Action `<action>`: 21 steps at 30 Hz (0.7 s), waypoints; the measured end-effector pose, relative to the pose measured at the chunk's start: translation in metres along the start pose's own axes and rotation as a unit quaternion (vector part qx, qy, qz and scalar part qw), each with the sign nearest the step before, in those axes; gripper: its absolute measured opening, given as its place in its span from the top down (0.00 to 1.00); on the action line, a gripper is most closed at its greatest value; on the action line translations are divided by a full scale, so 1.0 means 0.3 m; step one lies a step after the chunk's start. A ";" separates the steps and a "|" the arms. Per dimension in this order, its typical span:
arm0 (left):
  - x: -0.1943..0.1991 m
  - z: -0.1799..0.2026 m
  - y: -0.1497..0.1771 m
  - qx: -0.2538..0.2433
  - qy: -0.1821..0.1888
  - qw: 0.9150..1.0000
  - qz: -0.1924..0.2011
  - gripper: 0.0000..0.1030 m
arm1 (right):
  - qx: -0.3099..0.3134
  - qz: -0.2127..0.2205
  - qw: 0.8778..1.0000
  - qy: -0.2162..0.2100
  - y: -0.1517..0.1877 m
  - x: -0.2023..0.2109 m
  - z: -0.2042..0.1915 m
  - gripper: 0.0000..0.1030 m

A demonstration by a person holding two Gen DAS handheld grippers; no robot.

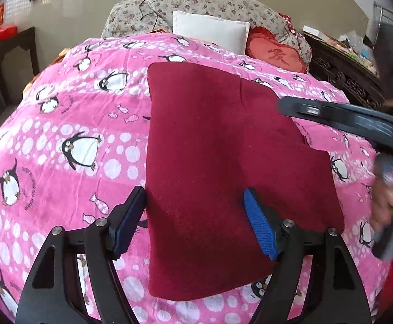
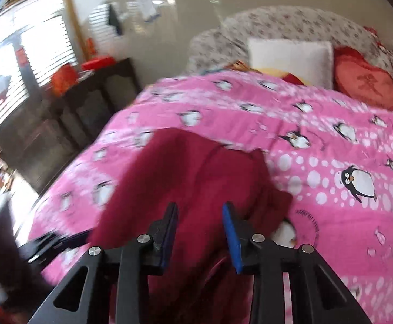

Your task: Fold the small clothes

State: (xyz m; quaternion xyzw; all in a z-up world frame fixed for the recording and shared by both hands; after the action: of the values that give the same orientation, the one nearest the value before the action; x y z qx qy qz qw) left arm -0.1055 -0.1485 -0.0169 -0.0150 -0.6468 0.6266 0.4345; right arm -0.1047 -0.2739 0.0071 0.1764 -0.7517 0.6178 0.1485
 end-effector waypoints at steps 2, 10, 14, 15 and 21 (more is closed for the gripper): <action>0.000 -0.001 0.002 0.004 0.000 1.000 0.000 0.26 | 0.030 -0.004 1.000 -0.001 0.029 0.036 -0.053 0.69; 0.012 0.012 0.018 0.019 -0.009 1.000 -0.001 0.26 | 0.021 -0.002 0.998 0.050 0.229 0.049 -0.005 0.67; 0.054 0.009 0.000 0.025 -0.023 0.999 0.019 0.26 | -0.007 0.006 0.999 0.037 0.200 0.108 -0.015 0.63; 0.067 0.001 -0.009 0.021 -0.031 0.999 0.029 0.26 | -0.008 0.013 0.999 0.035 0.189 0.134 -0.026 0.61; 0.140 -0.019 -0.061 0.009 -0.066 0.994 0.082 0.26 | 0.016 0.073 0.995 0.065 0.122 0.257 -0.090 0.53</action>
State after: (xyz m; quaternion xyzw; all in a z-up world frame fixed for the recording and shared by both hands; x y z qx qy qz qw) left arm -0.1186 -0.1242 0.0201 -0.0226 -0.6646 0.6657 0.3386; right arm -0.1898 -0.2474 0.0143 0.0827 -0.7415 0.6489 0.1493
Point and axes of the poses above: each gripper's, at about its wrist camera, not at the fingertips, and x roughly against the way its jaws point, z to its right, y to its underside, the point moved 7 cm from there along -x, roughly the way its jaws point, and after that the axes turned 13 degrees about z, right-handed, at the moved point
